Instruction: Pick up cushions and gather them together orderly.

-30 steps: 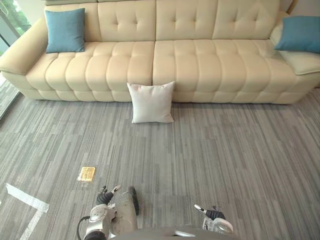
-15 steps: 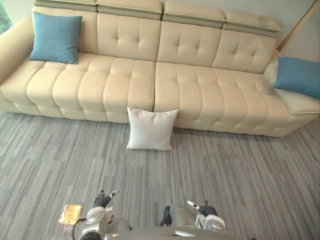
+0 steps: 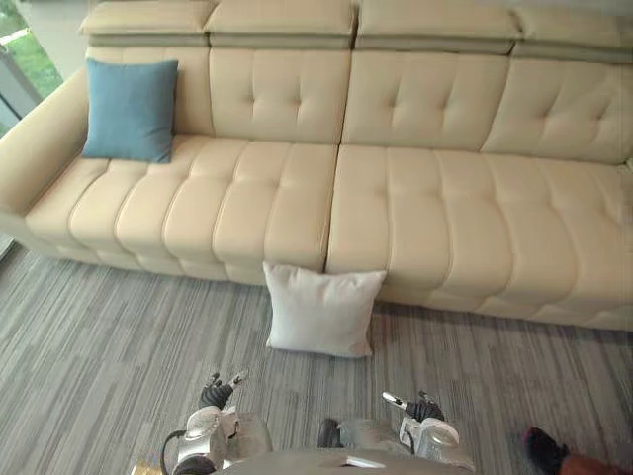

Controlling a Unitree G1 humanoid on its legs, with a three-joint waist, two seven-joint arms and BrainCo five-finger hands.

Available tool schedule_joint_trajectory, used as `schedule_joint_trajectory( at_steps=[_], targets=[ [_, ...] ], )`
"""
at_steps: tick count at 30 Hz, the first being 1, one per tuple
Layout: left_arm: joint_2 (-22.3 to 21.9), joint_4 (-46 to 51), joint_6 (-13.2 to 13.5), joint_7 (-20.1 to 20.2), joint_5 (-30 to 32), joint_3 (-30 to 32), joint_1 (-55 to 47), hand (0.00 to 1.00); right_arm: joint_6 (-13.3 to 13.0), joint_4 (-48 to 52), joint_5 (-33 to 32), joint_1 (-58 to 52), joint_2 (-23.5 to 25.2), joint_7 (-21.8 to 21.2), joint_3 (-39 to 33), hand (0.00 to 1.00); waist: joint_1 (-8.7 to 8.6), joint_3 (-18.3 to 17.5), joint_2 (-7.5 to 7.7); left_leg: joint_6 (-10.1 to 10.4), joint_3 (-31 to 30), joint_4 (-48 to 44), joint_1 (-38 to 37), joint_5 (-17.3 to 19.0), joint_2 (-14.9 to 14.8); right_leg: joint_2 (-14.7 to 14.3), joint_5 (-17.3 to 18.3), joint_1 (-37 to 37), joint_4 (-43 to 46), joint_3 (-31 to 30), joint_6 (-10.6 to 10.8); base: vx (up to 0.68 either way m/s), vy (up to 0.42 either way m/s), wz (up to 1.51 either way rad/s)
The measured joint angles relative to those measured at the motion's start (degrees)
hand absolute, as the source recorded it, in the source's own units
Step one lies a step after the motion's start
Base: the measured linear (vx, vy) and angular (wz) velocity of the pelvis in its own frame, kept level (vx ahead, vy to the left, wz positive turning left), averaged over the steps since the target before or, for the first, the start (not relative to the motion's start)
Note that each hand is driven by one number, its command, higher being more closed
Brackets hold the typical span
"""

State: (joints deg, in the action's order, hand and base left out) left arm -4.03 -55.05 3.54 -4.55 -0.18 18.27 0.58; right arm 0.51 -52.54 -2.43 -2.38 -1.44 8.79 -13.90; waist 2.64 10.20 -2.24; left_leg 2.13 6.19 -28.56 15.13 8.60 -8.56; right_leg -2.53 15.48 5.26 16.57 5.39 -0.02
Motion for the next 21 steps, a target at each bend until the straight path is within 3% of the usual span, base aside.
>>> schedule_joint_trajectory(
  at_steps=[1,2,3,5,8,11,14,15,17,18,21],
  targets=[
    [1.0,-0.1,0.0,0.0,0.0,0.3,-0.1,0.0,-0.1,0.0,0.0,-0.4,1.0,0.0,0.7,0.0,-0.01,-0.6,2.25,-0.5,0.8,1.6,-0.6,0.3,1.1,1.5,-0.1,-0.5,0.4,-1.4,0.2,0.2,0.162,-0.17],
    [1.6,-0.1,0.0,0.0,0.0,0.4,-0.1,0.0,-0.2,-0.1,0.0,-0.6,1.6,0.0,0.9,0.0,-0.03,-0.7,3.34,-0.9,1.7,2.1,-0.9,0.5,1.5,2.4,-0.1,-0.9,0.8,-2.1,0.3,0.22,0.206,-0.21],
    [2.1,-0.1,0.0,0.0,0.0,0.8,-0.1,0.0,-0.2,-0.1,0.1,-0.8,1.8,0.0,1.5,0.0,0.4,-0.9,4.17,-1.5,2.9,2.5,-1.5,1.1,1.8,3.0,-0.2,-1.6,2.2,-3.4,0.5,0.19,0.225,-0.23],
    [2.4,-1.3,0.0,0.0,0.0,2.1,-0.2,0.0,-0.2,-0.2,0.1,-0.9,1.8,-0.1,2.2,0.0,1.01,-1.0,4.46,-2.3,5.6,3.7,-4.1,2.5,2.2,4.4,-1.0,-3.6,7.4,-5.0,1.7,0.18,0.268,-0.55],
    [3.0,-2.6,-0.1,-0.1,-0.3,3.1,-2.0,0.0,-0.3,-0.1,0.6,-1.0,1.4,-0.3,2.4,0.0,0.87,-1.0,3.69,-3.2,8.1,4.9,-7.8,4.4,2.5,5.6,-2.0,-10.0,21.1,-6.1,3.5,0.09,0.175,-0.53],
    [3.3,-3.7,-0.1,-0.1,-0.7,3.1,-2.2,0.0,-0.3,0.0,0.6,-1.5,1.1,-0.8,2.3,0.0,0.96,-1.4,3.82,-3.7,7.4,5.7,-9.8,5.3,2.5,7.0,0.5,-13.3,24.3,-4.9,3.6,0.07,0.025,0.08],
    [3.4,-4.6,-0.1,-0.1,-0.8,3.1,-2.2,0.0,-0.3,-0.2,0.5,-2.2,0.7,-0.8,1.7,0.0,0.32,-1.7,3.47,-3.0,5.0,6.2,-10.9,5.7,2.2,8.7,0.9,-15.4,18.7,-3.0,3.2,0.12,-0.102,0.43],
    [3.6,-4.6,-0.1,-0.1,-0.8,3.1,-2.4,0.0,-0.3,-0.3,0.6,-2.3,0.9,-0.7,1.9,0.0,0.3,-2.0,3.92,-1.6,4.6,6.1,-11.2,5.9,2.3,9.3,-2.2,-15.1,11.4,-2.7,2.4,0.14,-0.188,0.33],
    [4.0,-4.5,-0.1,-0.1,-0.8,3.1,-2.6,0.0,-0.3,-0.4,0.6,-2.9,1.1,-0.7,2.0,0.0,0.52,-2.8,5.06,-0.5,4.5,5.6,-11.3,6.5,3.1,10.2,-8.2,-15.0,6.7,-2.9,2.1,0.11,-0.179,0.15],
    [3.9,-5.5,-0.2,-0.1,-0.8,3.0,-2.5,0.0,-0.3,-0.4,0.6,-3.1,1.0,-0.8,1.9,0.0,0.52,-4.1,4.97,0.9,3.2,4.9,-11.8,7.3,2.8,10.3,-8.0,-14.5,6.7,-2.7,5.2,0.18,-0.238,0.18],
    [2.0,-6.6,-0.2,-0.1,-0.8,3.0,-3.3,0.0,-0.3,-0.7,0.7,-3.7,-0.8,-1.1,1.9,0.0,0.31,-6.2,2.01,2.0,2.7,6.3,-12.5,7.1,0.6,7.9,-7.5,-13.2,4.1,-1.0,4.4,0.18,-0.184,0.08]
  ],
)
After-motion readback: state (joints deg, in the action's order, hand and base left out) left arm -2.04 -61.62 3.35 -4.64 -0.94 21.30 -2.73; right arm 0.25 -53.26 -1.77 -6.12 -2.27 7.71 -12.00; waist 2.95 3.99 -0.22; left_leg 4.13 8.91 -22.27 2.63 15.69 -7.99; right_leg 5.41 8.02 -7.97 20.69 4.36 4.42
